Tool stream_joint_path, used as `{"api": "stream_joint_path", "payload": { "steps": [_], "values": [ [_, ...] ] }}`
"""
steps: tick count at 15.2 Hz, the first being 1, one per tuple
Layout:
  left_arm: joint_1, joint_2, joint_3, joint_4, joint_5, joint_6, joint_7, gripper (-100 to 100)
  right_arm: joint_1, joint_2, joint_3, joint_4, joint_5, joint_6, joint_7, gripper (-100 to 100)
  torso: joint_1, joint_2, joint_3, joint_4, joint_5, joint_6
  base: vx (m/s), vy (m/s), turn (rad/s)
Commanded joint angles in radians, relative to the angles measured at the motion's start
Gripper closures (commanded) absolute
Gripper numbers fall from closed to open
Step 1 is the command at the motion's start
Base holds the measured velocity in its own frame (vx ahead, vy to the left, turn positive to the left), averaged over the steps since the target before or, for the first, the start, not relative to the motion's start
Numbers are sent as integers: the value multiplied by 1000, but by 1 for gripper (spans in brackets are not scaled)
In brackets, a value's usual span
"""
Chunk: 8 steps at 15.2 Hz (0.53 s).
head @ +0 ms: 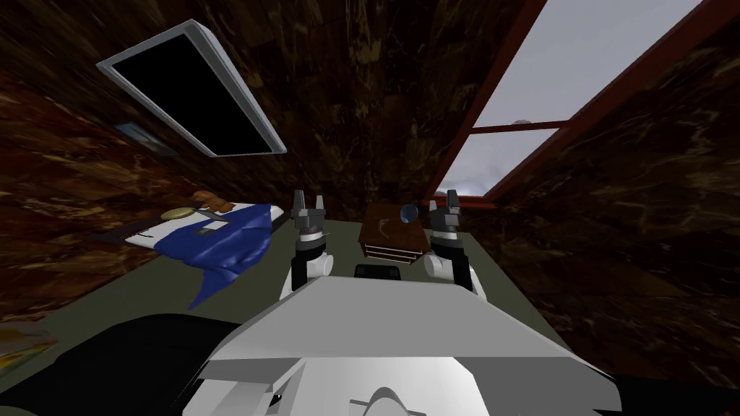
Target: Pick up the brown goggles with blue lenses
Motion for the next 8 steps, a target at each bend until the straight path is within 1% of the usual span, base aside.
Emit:
{"api": "stream_joint_path", "payload": {
  "steps": [1,3,4,6,7,8],
  "values": [
    [0,0,0,0,0,0,0,0,1,-30,-1,12,10,-1,15,-100,0,0,0,0,0,0,-1,2,47],
    [0,0,0,0,0,0,0,0,5,-76,-3,39,35,-5,49,-100,0,0,0,0,0,0,-2,4,139],
    [0,0,0,0,0,0,0,0,5,-76,-3,39,35,-5,49,-100,0,0,0,0,0,0,-2,2,118],
    [0,0,0,0,0,0,0,0,10,-127,-6,81,71,-10,101,-100,0,0,0,0,0,0,-2,5,157],
    [0,0,0,0,0,0,0,0,10,-127,-6,81,71,-10,101,-100,0,0,0,0,0,-1,-2,5,139],
    [0,0,0,0,0,0,0,0,12,-153,-8,107,94,-13,133,-100,0,0,0,0,0,0,-2,6,125]
  ]
}}
